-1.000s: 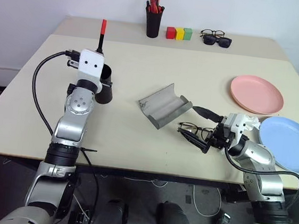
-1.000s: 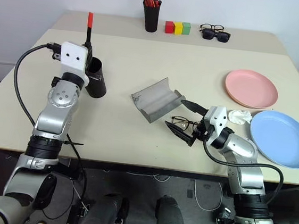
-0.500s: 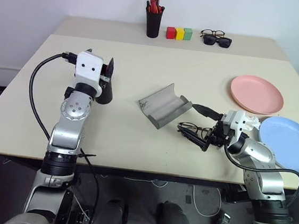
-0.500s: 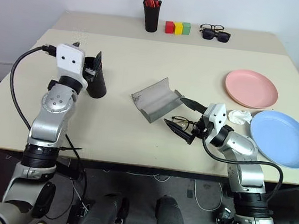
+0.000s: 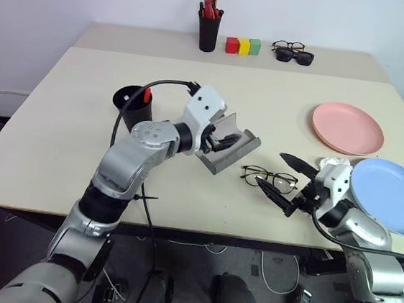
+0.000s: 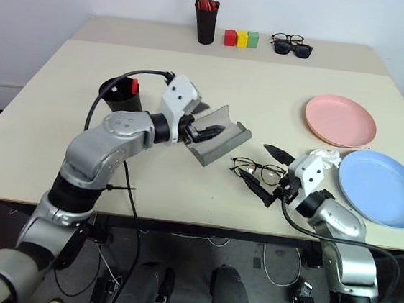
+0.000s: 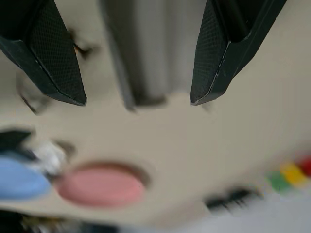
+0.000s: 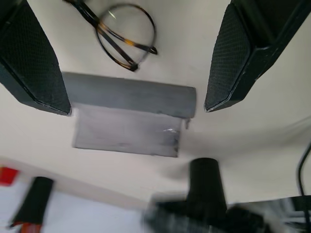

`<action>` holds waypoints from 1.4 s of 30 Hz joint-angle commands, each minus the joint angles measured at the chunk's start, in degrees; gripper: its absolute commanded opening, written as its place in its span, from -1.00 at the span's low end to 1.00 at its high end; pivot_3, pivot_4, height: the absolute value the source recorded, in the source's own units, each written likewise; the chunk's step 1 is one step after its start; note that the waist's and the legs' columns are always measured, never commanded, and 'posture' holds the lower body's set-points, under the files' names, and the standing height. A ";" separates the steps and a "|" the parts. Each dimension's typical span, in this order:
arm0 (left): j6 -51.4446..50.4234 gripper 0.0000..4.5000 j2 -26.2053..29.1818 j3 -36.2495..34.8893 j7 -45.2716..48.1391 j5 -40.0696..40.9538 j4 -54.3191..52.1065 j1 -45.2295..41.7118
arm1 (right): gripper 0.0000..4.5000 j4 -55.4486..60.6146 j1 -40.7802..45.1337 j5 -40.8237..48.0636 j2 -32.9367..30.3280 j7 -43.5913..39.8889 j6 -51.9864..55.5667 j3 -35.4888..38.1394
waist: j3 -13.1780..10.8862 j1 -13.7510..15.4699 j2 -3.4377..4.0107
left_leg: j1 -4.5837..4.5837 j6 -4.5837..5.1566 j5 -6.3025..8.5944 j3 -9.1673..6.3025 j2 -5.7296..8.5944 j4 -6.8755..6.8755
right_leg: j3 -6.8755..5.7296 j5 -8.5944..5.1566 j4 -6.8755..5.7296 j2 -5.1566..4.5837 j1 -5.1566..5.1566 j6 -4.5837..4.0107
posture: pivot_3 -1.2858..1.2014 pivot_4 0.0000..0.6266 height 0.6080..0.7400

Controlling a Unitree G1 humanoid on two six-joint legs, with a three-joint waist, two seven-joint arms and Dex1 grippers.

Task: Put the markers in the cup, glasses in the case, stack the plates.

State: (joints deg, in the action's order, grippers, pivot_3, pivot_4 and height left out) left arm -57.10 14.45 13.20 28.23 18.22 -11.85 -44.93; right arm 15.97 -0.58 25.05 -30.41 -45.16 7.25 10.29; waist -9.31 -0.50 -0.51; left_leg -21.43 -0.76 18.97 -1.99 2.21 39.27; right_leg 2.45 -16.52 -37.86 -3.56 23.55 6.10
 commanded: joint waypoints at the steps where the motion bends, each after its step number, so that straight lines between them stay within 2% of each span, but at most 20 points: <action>1: -10.88 0.53 -2.82 -2.72 -1.82 2.72 2.34 -5.67 | 1.00 3.65 -2.58 0.48 -0.46 1.73 -1.36 3.82 | 0.00 -0.04 0.00 | 0.00 0.00 0.00 -0.01 0.00 0.00 | -0.01 0.00 0.00 0.01 0.00 0.00 | 0.03 -0.52 1.00; 5: -17.41 0.53 -4.41 -2.04 -3.34 2.40 7.10 -10.49 | 1.00 4.13 -4.49 -0.15 -0.04 2.86 -2.70 4.76 | 0.00 -0.27 0.00 | 0.01 -0.04 -0.02 0.01 -0.01 -0.02 | 0.01 -0.01 -0.03 0.04 0.04 0.01 | 0.03 -0.52 1.00; 8: -23.28 0.53 -5.17 1.60 -4.66 1.16 12.65 -13.20 | 1.00 4.64 -5.08 -0.90 0.39 4.04 -3.67 4.89 | 0.01 -0.15 0.01 | 0.04 -0.06 -0.03 0.00 -0.02 -0.03 | 0.01 -0.01 -0.04 0.05 0.02 0.01 | 0.03 -0.52 1.00; 15: -19.71 0.53 -4.22 11.22 -4.36 -2.77 18.16 -13.50 | 1.00 4.54 -5.10 -1.37 0.46 5.38 -4.33 4.72 | 0.00 -0.03 0.01 | 0.02 -0.08 -0.04 0.00 -0.02 -0.03 | 0.05 -0.01 -0.03 0.02 0.05 0.01 | 0.03 -0.52 1.00; 19: -16.71 0.53 -4.68 13.75 -3.00 -4.20 22.18 -13.27 | 1.00 5.58 -5.20 -1.57 0.43 6.16 -3.91 4.42 | 0.00 -0.01 0.01 | 0.01 -0.08 -0.05 0.00 -0.01 -0.03 | 0.05 -0.01 -0.01 0.01 0.05 0.01 | 0.03 -0.52 1.00; 22: -14.61 0.16 -5.00 14.89 -2.15 -5.36 24.35 -12.88 | 1.00 6.07 -5.27 -1.94 0.26 6.58 -3.82 4.24 | 0.01 -0.01 0.01 | 0.01 -0.09 -0.05 0.00 -0.01 -0.03 | 0.04 -0.01 -0.01 0.01 0.05 0.01 | 0.03 -0.52 1.00; 27: -12.41 -0.97 -5.34 15.68 -0.77 -6.80 26.21 -12.62 | 1.00 6.40 -5.16 -2.43 -0.35 6.73 -3.43 4.28 | 0.01 0.03 0.02 | 0.03 -0.08 -0.05 0.01 0.00 -0.02 | 0.04 -0.01 0.00 0.00 0.00 0.01 | 0.03 -0.52 1.00; 31: -10.84 -0.99 -4.74 16.17 0.77 -7.55 26.16 -12.67 | 1.00 6.50 -4.69 -2.29 -0.76 6.74 -2.90 4.45 | 0.02 -0.02 0.04 | 0.07 -0.09 -0.05 0.00 -0.01 -0.02 | 0.04 -0.01 -0.02 0.01 -0.02 0.01 | 0.03 -0.52 1.00; 36: -2.69 -0.99 1.43 19.53 8.74 -8.89 24.46 -12.32 | 1.00 5.24 -4.80 -2.58 -1.26 5.91 -3.76 4.73 | 0.02 -0.27 0.04 | 0.05 -0.10 -0.06 0.01 -0.02 -0.03 | 0.05 -0.01 -0.04 0.02 0.02 0.01 | 0.03 -0.52 1.00; 39: 8.19 -0.99 6.62 22.95 16.53 -11.73 26.87 -12.95 | 1.00 3.38 -4.65 -3.11 -2.49 4.36 -3.92 4.44 | 0.02 -0.21 0.04 | 0.05 -0.12 -0.07 0.01 -0.02 -0.03 | 0.05 -0.01 -0.05 0.04 0.04 0.00 | 0.03 -0.52 1.00; 42: 20.43 -0.99 9.19 24.82 22.18 -15.94 34.51 -14.61 | 1.00 1.93 -4.82 -3.15 -3.98 2.33 -3.41 4.11 | 0.01 -0.01 0.03 | 0.05 -0.11 -0.07 0.03 0.00 -0.02 | 0.01 -0.01 -0.03 0.03 0.01 0.00 | 0.03 -0.52 1.00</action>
State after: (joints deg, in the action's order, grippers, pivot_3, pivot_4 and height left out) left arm -43.82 22.79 36.69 47.56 5.88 19.22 -57.68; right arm 17.66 -5.65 21.49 -33.52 -41.77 4.55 13.96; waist -9.29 -0.51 -0.48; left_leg -21.39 -0.87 18.90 -1.97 2.21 39.25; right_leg 2.44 -16.53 -37.87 -3.53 23.56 6.11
